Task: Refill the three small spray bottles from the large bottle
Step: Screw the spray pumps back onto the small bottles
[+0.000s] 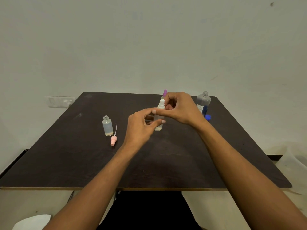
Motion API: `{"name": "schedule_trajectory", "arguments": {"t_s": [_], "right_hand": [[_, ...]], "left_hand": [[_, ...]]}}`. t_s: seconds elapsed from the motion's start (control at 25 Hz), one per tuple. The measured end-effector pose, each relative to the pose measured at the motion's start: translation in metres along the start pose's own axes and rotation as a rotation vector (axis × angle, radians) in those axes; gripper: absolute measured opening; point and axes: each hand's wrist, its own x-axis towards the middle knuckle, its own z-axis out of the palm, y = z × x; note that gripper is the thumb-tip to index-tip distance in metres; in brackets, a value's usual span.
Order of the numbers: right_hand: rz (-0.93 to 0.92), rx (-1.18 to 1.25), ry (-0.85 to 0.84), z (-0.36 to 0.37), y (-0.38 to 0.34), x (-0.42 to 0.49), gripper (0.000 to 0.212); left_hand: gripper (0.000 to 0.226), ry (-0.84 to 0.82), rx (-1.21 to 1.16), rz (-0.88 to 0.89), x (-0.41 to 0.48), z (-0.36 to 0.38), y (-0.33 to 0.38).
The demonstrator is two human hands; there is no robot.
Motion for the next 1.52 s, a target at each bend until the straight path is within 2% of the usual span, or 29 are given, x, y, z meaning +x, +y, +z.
{"name": "schedule_trajectory", "arguments": {"t_s": [0.08,0.2,0.28,0.48,0.56,0.76,0.84,0.96,1.12,1.24,1.32,1.52], "right_hand": [[0.014,0.027,0.039,0.003,0.0,-0.001,0.042],[-0.006,0.119,-0.137,-0.007,0.0,0.001,0.034],[-0.017,0.137,-0.176,-0.013,0.001,0.003,0.03],[0.067,0.072,0.106,0.008,-0.002,-0.001,0.041],[0.1,0.07,0.171,0.017,-0.003,-0.003,0.039],[0.036,0.144,-0.087,0.003,-0.002,-0.002,0.029],[0.014,0.058,-0.028,0.003,-0.004,0.0,0.03],[0.025,-0.055,0.158,0.019,-0.009,-0.002,0.036],[0.062,-0.016,0.281,0.032,-0.006,-0.008,0.039],[0.035,0.159,0.192,0.026,-0.006,-0.007,0.022],[0.031,0.241,0.117,0.021,-0.004,-0.003,0.026],[0.036,0.261,0.119,0.023,0.007,0.01,0.028]], "left_hand": [[0.041,-0.001,0.005,-0.006,0.001,-0.001,0.001],[0.043,0.005,0.008,0.006,0.003,-0.003,0.003],[0.048,0.001,0.021,0.007,0.004,-0.004,0.004],[0.043,0.056,0.027,0.001,0.001,-0.003,0.007],[0.041,0.059,0.027,-0.005,0.001,-0.002,0.007],[0.05,0.014,0.022,0.003,0.003,-0.007,0.002],[0.049,0.033,0.02,-0.009,0.002,-0.006,0.002],[0.043,0.064,0.009,-0.039,0.001,-0.001,0.0],[0.04,0.063,0.024,-0.018,0.001,-0.001,-0.005],[0.047,0.073,0.011,-0.014,0.005,-0.006,-0.008],[0.05,0.085,-0.035,-0.014,0.009,-0.008,-0.009],[0.045,0.086,-0.084,-0.046,0.02,-0.006,-0.019]]}}
